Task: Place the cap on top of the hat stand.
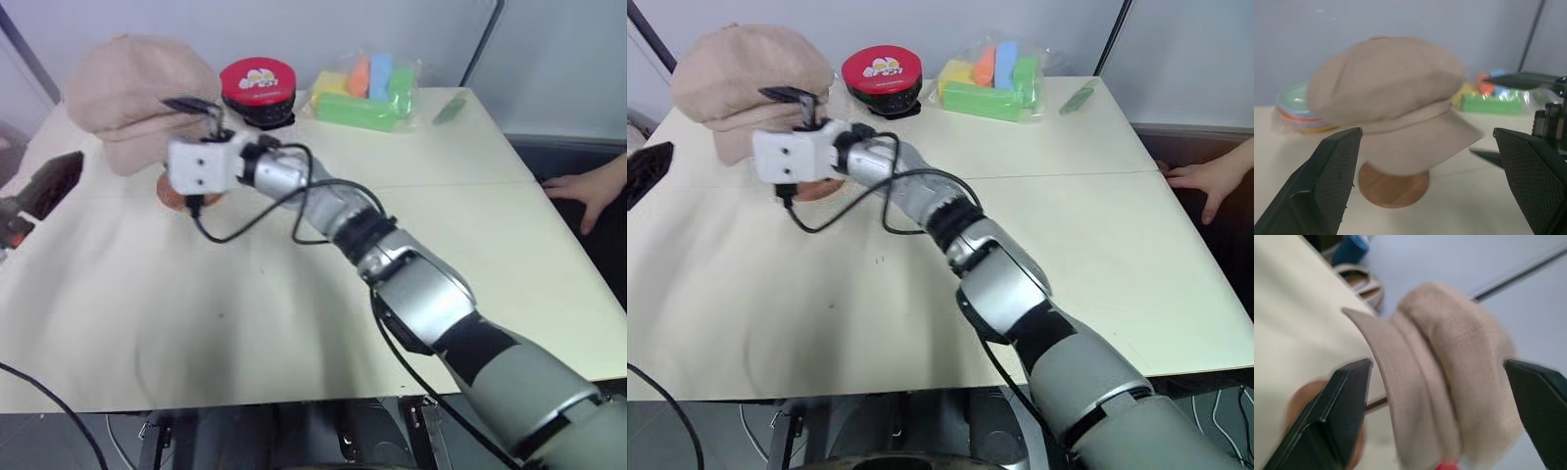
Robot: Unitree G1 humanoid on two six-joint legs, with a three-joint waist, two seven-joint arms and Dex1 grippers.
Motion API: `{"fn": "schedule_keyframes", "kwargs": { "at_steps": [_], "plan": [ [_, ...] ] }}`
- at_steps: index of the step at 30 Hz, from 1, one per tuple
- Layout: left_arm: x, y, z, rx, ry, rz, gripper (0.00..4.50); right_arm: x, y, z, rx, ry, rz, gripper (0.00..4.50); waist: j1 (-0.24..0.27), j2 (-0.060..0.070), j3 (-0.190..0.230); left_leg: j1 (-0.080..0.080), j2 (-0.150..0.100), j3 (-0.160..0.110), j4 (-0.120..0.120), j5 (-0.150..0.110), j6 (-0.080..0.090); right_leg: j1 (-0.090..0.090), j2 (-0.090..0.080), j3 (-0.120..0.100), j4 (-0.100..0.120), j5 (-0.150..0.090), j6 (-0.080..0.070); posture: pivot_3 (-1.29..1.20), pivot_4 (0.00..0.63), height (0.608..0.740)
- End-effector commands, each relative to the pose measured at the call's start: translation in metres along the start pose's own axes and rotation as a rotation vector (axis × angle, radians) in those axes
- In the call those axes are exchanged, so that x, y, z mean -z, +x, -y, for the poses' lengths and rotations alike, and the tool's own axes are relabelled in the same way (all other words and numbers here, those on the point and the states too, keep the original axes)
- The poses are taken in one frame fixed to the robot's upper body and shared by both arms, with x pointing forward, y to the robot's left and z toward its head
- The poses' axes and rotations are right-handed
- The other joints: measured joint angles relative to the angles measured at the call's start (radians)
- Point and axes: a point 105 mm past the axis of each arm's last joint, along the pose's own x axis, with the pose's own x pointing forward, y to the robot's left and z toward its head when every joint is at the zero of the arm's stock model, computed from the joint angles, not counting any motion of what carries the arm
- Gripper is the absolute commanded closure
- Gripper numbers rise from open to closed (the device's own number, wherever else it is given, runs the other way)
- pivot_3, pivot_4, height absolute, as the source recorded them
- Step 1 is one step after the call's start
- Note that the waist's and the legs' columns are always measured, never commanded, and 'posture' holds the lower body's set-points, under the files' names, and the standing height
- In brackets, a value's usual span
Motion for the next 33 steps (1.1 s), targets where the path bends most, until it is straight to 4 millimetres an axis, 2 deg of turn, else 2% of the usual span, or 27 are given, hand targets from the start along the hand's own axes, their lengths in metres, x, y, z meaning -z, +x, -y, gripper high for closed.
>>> {"fn": "schedule_keyframes", "kwargs": {
  "at_steps": [1, 4, 7, 13, 15, 20, 27, 33],
  "plan": [
    [-0.009, 0.011, 0.017, 0.059, 0.183, -0.013, 0.00, -0.008, -0.035, 0.006, -0.050, 0.067, 0.037, 0.05, 0.002, 0.000, 0.000, 0.000, 0.000, 0.000, 0.000, 0.000, 0.000, 0.000, 0.000, 0.001, 0.000, 0.000, 0.000, 0.00, 0.150, 0.740],
    [0.002, 0.022, 0.030, 0.105, 0.428, -0.097, 0.00, -0.001, -0.084, 0.008, -0.108, 0.346, -0.026, 0.05, 0.009, 0.002, 0.001, 0.000, 0.000, 0.000, 0.000, 0.000, 0.000, -0.001, 0.001, 0.001, 0.001, 0.000, 0.000, 0.00, 0.150, 0.740],
    [0.014, 0.032, 0.031, 0.101, 0.679, -0.170, 0.00, -0.006, -0.126, 0.031, -0.119, 0.651, -0.074, 0.05, 0.009, 0.007, 0.004, 0.001, 0.000, 0.001, -0.001, 0.000, 0.000, -0.002, 0.001, 0.002, 0.001, 0.000, 0.000, 0.00, 0.150, 0.740],
    [0.037, 0.048, 0.013, 0.003, 1.078, -0.233, 0.00, -0.035, -0.168, 0.073, -0.147, 1.109, -0.038, 0.05, 0.009, 0.008, 0.005, 0.002, 0.001, 0.002, -0.002, 0.000, 0.001, -0.002, 0.002, 0.002, 0.001, 0.000, -0.001, 0.00, 0.150, 0.740],
    [0.041, 0.057, 0.007, -0.058, 1.202, -0.226, 0.00, -0.046, -0.176, 0.085, -0.157, 1.164, -0.015, 0.05, 0.012, 0.009, 0.005, 0.001, 0.001, 0.004, -0.002, 0.000, 0.001, -0.002, 0.002, 0.001, 0.001, 0.000, -0.001, 0.00, 0.150, 0.740],
    [0.057, 0.082, 0.015, -0.036, 1.348, -0.174, 0.00, -0.057, -0.188, 0.095, -0.176, 1.210, -0.008, 0.05, 0.020, 0.008, 0.005, -0.001, 0.000, 0.004, -0.001, -0.001, 0.002, -0.002, 0.000, 0.001, 0.000, 0.000, -0.001, 0.00, 0.150, 0.740],
    [0.081, 0.109, 0.029, 0.009, 1.413, -0.134, 0.00, -0.058, -0.189, 0.107, -0.122, 1.210, -0.005, 0.05, 0.011, 0.008, 0.005, -0.002, -0.001, 0.005, 0.001, -0.001, 0.003, -0.002, 0.000, 0.001, 0.000, 0.000, 0.000, 0.00, 0.150, 0.740],
    [0.084, 0.126, 0.026, -0.044, 1.434, -0.117, 0.00, -0.061, -0.190, 0.112, -0.101, 1.197, 0.002, 0.05, 0.013, 0.008, 0.005, -0.002, -0.001, 0.005, 0.001, -0.001, 0.003, -0.003, 0.001, 0.001, 0.001, 0.000, 0.000, 0.00, 0.150, 0.740]
  ]
}}
